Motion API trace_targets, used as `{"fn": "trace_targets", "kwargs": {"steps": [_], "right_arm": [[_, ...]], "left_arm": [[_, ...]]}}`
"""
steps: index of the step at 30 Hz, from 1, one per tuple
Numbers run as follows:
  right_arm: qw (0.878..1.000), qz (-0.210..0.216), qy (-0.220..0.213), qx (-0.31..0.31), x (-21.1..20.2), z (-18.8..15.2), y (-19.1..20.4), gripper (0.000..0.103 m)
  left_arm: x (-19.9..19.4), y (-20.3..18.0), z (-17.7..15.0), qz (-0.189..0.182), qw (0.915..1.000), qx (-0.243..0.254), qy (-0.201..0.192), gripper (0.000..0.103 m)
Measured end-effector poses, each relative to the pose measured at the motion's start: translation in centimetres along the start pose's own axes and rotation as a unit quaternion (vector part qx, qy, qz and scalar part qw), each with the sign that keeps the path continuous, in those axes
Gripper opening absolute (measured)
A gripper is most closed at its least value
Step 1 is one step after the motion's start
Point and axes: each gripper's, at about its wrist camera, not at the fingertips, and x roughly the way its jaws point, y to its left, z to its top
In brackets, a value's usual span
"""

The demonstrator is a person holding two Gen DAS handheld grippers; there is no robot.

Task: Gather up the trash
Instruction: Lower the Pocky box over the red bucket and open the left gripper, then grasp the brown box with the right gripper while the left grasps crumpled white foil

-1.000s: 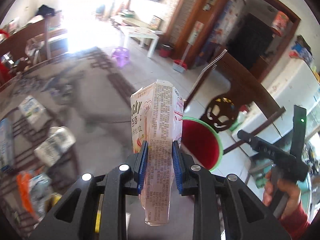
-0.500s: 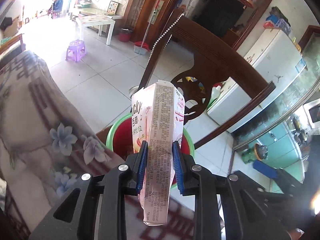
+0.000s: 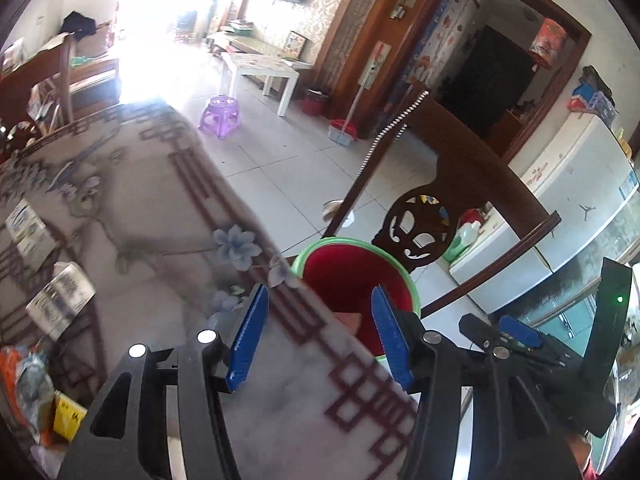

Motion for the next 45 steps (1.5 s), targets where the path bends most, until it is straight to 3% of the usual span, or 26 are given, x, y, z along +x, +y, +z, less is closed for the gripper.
{"fn": "trace_targets", "kwargs": {"steps": [6,10,14,18,23,26,28,33,38,39,40,41,43,45], "right_arm": [[0.997,0.041,0.015,-0.066,-0.6,-1.4,5.5,0.087],[0.99,0.073,0.028,-0.113,-0.9,-2.9,9.7,0.087],[0.978,0.109,0.052,-0.169,-1.0,-5.1,14.5,0.087],[0.957,0.149,0.085,-0.236,-0.9,-8.3,20.0,0.087],[0.923,0.187,0.118,-0.315,-0.8,-12.6,25.7,0.085],[0.898,0.194,0.14,-0.369,-0.2,-15.3,28.3,0.072],[0.891,0.183,0.151,-0.387,0.5,-16.4,29.4,0.067],[0.884,0.167,0.17,-0.402,2.1,-17.2,30.4,0.066],[0.887,0.159,0.187,-0.391,3.8,-16.9,30.6,0.065],[0.887,0.155,0.192,-0.391,4.0,-17.0,30.6,0.062],[0.886,0.154,0.197,-0.391,4.4,-17.1,30.6,0.047],[0.885,0.16,0.202,-0.387,4.4,-17.0,30.4,0.041],[0.886,0.177,0.204,-0.376,4.0,-16.7,30.1,0.033],[0.891,0.185,0.191,-0.369,3.1,-16.0,29.7,0.033]], "left_arm": [[-5.1,7.4,-2.6,0.078,0.9944,-0.07,-0.002,0.051],[-9.1,13.3,-5.3,0.137,0.9831,-0.121,-0.009,0.052],[-12.2,18.2,-7.7,0.191,0.9675,-0.164,-0.015,0.052],[-14.4,21.6,-9.3,0.215,0.9556,-0.201,-0.022,0.053],[-15.4,24.0,-11.0,0.215,0.9484,-0.232,-0.02,0.056],[-15.6,24.5,-11.8,0.212,0.9478,-0.238,-0.018,0.056],[-15.6,24.7,-12.2,0.209,0.9479,-0.24,-0.018,0.056],[-15.7,24.8,-13.1,0.195,0.949,-0.247,-0.013,0.056],[-14.9,24.4,-13.8,0.189,0.9535,-0.235,0.007,0.056],[-14.7,24.3,-13.9,0.185,0.9542,-0.235,0.009,0.056],[-14.5,24.2,-14.0,0.181,0.955,-0.234,0.012,0.056],[-14.4,24.1,-14.1,0.178,0.9557,-0.234,0.015,0.056],[-13.9,23.8,-14.2,0.172,0.9571,-0.232,0.021,0.056],[-13.4,23.5,-14.2,0.165,0.9592,-0.228,0.027,0.056]]}}
